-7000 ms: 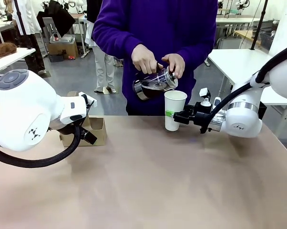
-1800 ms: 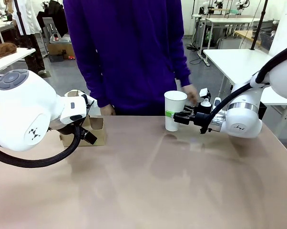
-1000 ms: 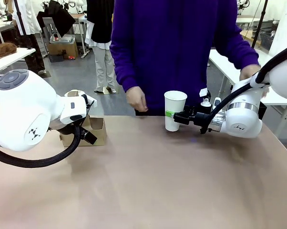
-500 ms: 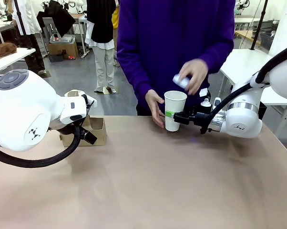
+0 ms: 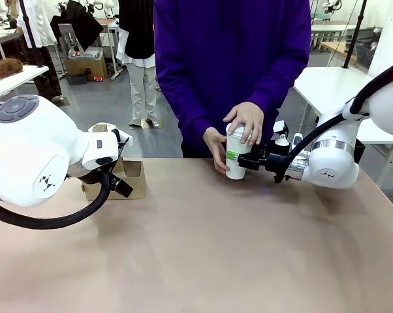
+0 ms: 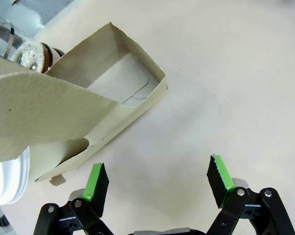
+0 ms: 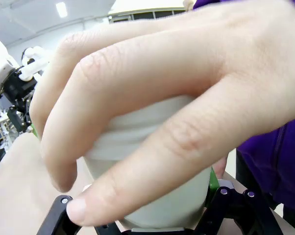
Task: Pour a drink into a cup and package it in a carrier.
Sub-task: When a person places the Paper Cup Lid on the 600 ml Paper Cup , lift the 600 ml Paper Cup.
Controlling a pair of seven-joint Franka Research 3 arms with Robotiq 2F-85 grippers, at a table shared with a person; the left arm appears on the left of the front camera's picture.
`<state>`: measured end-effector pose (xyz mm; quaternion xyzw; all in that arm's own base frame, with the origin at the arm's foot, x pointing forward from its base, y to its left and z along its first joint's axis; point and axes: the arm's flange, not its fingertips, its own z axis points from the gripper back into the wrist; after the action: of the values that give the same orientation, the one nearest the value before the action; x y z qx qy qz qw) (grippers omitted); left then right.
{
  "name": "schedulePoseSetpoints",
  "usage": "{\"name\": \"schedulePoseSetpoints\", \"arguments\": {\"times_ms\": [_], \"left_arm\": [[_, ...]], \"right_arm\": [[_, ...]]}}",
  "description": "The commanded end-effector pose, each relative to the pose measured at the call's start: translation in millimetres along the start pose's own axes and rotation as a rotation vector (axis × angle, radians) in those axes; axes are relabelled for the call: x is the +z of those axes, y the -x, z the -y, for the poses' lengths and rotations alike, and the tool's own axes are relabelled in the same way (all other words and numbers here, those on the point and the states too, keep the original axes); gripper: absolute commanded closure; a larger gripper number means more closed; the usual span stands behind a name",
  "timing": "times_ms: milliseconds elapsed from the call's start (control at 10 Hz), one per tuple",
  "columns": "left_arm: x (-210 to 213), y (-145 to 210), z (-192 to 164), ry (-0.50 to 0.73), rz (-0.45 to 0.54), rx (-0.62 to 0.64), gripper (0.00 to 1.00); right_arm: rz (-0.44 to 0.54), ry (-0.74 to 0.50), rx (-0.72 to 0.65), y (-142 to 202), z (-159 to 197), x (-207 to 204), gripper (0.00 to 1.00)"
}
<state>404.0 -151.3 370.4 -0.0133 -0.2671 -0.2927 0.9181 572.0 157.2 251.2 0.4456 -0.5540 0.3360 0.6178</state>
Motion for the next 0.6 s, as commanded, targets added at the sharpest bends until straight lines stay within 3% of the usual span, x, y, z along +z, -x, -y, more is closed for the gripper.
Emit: {"name": "schedulePoseSetpoints", "arguments": {"times_ms": [0, 500], "left_arm": [[0.3, 0.1, 0.1, 0.001, 0.001, 0.000, 0.00], [0.3, 0.1, 0.1, 0.001, 0.001, 0.000, 0.00]], "right_arm": [[0.013, 0.000, 0.000, -4.4, -3.2, -2.2, 0.20], [0.013, 0.000, 0.000, -4.4, -3.2, -2.2, 0.20]]}}
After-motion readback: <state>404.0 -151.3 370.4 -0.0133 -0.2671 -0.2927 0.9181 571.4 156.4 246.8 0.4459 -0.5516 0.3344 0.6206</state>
